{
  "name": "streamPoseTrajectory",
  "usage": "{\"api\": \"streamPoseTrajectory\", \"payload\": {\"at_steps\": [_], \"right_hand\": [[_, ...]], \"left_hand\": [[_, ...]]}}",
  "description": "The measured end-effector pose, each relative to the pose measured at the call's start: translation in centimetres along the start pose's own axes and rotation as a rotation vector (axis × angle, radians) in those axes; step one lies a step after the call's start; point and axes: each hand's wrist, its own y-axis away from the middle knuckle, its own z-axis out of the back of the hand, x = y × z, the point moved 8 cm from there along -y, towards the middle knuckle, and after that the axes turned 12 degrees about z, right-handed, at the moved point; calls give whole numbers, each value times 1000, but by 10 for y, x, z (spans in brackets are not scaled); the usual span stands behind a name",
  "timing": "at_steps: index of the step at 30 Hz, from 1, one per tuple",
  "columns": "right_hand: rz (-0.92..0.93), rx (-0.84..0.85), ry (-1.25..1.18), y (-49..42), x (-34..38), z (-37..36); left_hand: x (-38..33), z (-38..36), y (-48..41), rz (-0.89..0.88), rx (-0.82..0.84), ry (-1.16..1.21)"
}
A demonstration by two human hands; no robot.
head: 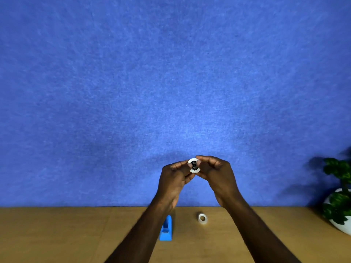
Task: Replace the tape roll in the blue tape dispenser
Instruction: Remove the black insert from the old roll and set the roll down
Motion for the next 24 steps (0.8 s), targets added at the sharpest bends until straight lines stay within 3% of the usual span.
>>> {"api": "streamPoseTrajectory", "payload": {"at_steps": [24], "right_hand": [[31, 17, 101, -6, 1, -5]], "left_hand": [[6, 8, -6, -64, -79, -46]]}}
